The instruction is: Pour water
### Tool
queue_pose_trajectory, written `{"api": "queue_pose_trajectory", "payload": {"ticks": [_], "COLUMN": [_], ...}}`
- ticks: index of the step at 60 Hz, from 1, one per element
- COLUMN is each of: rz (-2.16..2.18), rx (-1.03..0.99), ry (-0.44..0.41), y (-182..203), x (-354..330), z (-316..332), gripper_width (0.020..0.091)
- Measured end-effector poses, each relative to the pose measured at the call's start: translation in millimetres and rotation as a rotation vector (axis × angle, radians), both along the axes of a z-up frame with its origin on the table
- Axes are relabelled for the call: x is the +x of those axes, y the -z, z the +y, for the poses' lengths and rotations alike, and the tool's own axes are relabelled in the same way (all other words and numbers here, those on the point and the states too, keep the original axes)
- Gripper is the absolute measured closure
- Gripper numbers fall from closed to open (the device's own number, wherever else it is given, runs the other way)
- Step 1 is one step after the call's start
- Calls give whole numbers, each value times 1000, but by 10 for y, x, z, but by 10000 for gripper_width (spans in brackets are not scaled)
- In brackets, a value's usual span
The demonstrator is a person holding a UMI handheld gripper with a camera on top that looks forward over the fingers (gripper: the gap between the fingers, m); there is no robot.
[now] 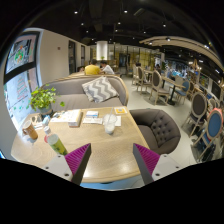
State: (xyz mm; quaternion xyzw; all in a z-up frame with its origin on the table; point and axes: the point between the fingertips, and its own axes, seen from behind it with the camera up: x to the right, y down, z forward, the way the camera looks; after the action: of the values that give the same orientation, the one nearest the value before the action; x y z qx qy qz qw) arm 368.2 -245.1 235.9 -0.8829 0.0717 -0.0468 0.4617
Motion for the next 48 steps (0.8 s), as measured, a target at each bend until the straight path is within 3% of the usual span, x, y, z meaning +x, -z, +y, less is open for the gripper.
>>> {"api": "queue_pose_trajectory", "payload": {"ticks": [17, 30, 48], "rz": [-1, 23, 38], "rx": [-50, -51, 22], "ry": [-46, -119, -156], "y": [378, 776, 1265], "x": [-611, -1498, -2471], "z": [-121, -109, 618], "gripper_width": [252, 248, 249]}}
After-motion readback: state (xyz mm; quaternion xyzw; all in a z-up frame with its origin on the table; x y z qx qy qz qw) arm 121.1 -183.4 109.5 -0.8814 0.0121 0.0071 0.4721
